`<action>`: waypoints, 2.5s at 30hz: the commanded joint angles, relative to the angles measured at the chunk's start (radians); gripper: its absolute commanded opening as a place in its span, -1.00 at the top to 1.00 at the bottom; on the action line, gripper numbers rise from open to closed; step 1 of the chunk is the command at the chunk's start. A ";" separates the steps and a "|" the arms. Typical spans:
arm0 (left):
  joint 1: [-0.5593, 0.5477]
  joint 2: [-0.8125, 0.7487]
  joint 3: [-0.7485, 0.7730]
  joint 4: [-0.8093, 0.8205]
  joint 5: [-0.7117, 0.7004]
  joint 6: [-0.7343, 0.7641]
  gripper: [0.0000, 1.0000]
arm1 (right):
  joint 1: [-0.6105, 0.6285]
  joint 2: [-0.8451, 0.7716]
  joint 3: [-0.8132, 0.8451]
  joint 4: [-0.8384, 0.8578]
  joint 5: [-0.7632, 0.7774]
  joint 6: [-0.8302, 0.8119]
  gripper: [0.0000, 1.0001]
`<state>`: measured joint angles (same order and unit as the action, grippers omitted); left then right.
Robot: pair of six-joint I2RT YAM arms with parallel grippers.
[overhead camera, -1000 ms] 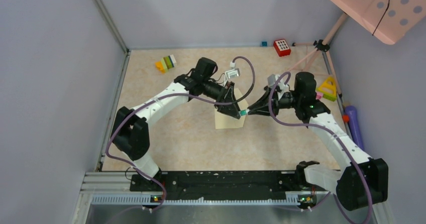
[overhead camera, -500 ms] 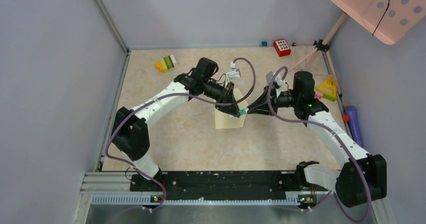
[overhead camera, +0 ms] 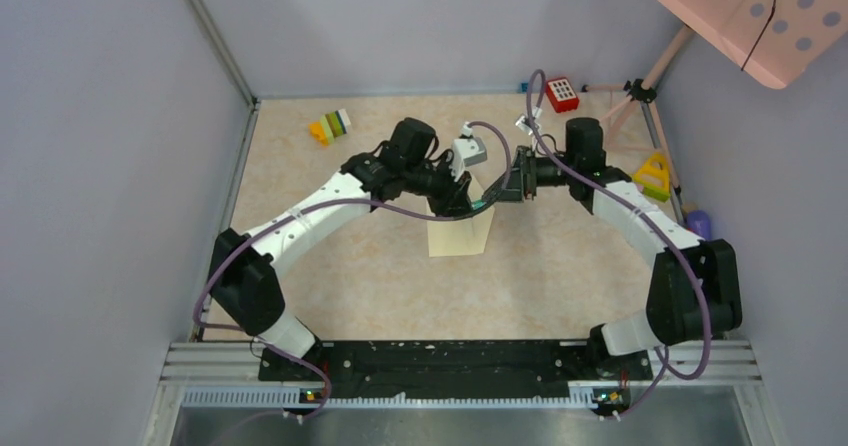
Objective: Place the letter into the envelope and seal it
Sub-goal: Unscrew the solid glue.
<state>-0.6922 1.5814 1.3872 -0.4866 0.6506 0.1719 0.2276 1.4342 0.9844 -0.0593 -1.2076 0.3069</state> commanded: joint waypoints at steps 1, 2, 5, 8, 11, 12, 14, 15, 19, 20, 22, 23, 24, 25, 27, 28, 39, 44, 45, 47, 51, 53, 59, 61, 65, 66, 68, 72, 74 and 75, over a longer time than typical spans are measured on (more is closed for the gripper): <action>-0.025 -0.030 -0.004 0.016 -0.079 0.044 1.00 | -0.014 -0.031 0.037 0.070 -0.029 0.066 0.03; -0.024 -0.026 -0.001 0.009 -0.064 0.044 1.00 | -0.022 -0.048 0.036 0.063 -0.042 0.014 -0.02; -0.017 -0.018 0.015 -0.021 0.034 0.047 1.00 | -0.050 -0.136 0.007 0.007 -0.058 -0.229 -0.15; -0.008 -0.007 0.028 -0.053 0.150 0.046 1.00 | -0.063 -0.248 -0.079 -0.016 -0.056 -0.539 -0.21; -0.001 0.002 0.032 -0.074 0.246 0.042 1.00 | -0.063 -0.361 -0.208 0.044 -0.074 -0.781 -0.31; -0.001 0.005 0.029 -0.077 0.274 0.040 1.00 | -0.064 -0.396 -0.253 0.097 -0.082 -0.809 -0.35; 0.001 0.011 0.027 -0.082 0.320 0.035 1.00 | -0.063 -0.449 -0.334 0.199 -0.106 -0.833 -0.41; 0.001 0.014 0.025 -0.084 0.347 0.033 1.00 | -0.063 -0.468 -0.364 0.226 -0.117 -0.860 -0.42; 0.001 0.032 0.003 -0.058 0.427 0.004 1.00 | -0.063 -0.480 -0.389 0.192 -0.182 -0.968 -0.39; 0.000 0.039 0.001 -0.057 0.439 -0.001 1.00 | -0.063 -0.476 -0.381 0.151 -0.198 -1.012 -0.37; 0.000 0.058 0.002 -0.059 0.449 -0.003 1.00 | -0.063 -0.471 -0.366 0.072 -0.230 -1.098 -0.34; 0.000 0.065 0.002 -0.059 0.451 -0.005 1.00 | -0.063 -0.471 -0.364 0.038 -0.245 -1.129 -0.33; 0.000 0.072 0.002 -0.059 0.454 -0.006 1.00 | -0.062 -0.474 -0.363 0.023 -0.249 -1.142 -0.32; 0.000 0.078 0.002 -0.058 0.457 -0.007 1.00 | -0.058 -0.477 -0.366 0.025 -0.248 -1.144 -0.30; 0.000 0.089 0.001 -0.058 0.470 -0.008 1.00 | -0.050 -0.478 -0.365 0.026 -0.239 -1.144 -0.26; 0.000 0.093 0.002 -0.056 0.476 -0.012 1.00 | -0.044 -0.479 -0.363 0.024 -0.238 -1.144 -0.24; -0.002 0.116 0.008 -0.052 0.487 -0.027 1.00 | 0.012 -0.458 -0.362 0.013 -0.218 -1.155 0.03; -0.002 0.114 0.011 -0.053 0.488 -0.022 1.00 | 0.015 -0.445 -0.361 0.009 -0.216 -1.156 0.19; -0.001 0.113 0.013 -0.054 0.489 -0.021 1.00 | 0.016 -0.442 -0.360 0.010 -0.215 -1.155 0.20; -0.002 0.113 0.015 -0.060 0.484 -0.016 1.00 | 0.017 -0.436 -0.358 0.010 -0.217 -1.151 0.23; -0.007 0.110 0.016 -0.075 0.464 0.006 1.00 | 0.024 -0.426 -0.353 0.009 -0.228 -1.141 0.35; -0.010 0.109 0.019 -0.084 0.456 0.016 1.00 | 0.026 -0.420 -0.351 0.010 -0.235 -1.137 0.41; -0.011 0.100 0.037 -0.099 0.409 0.034 1.00 | 0.031 -0.403 -0.328 -0.027 -0.252 -1.115 0.73; -0.010 0.085 0.039 -0.090 0.355 0.037 1.00 | 0.029 -0.383 -0.311 -0.029 -0.254 -1.055 0.82; -0.011 0.037 0.021 -0.039 0.164 0.030 1.00 | 0.030 -0.317 -0.246 -0.021 -0.238 -0.857 0.89; -0.011 0.018 0.013 -0.020 0.113 0.025 1.00 | 0.031 -0.293 -0.226 -0.018 -0.230 -0.803 0.90; -0.012 -0.006 -0.005 0.008 0.023 0.023 1.00 | 0.029 -0.245 -0.181 -0.021 -0.207 -0.695 0.91; -0.012 -0.044 -0.046 0.070 -0.103 0.014 1.00 | 0.029 -0.155 -0.118 0.031 -0.154 -0.431 0.76; -0.012 -0.058 -0.062 0.096 -0.157 0.009 1.00 | 0.027 -0.111 -0.099 0.106 -0.125 -0.246 0.65; -0.012 -0.062 -0.069 0.104 -0.175 0.009 1.00 | 0.026 -0.088 -0.084 0.128 -0.116 -0.172 0.62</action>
<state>-0.7124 1.5566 1.3533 -0.5060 0.6971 0.1833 0.2405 1.2861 0.8284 -0.0425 -1.3315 -0.2584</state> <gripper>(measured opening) 0.245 0.175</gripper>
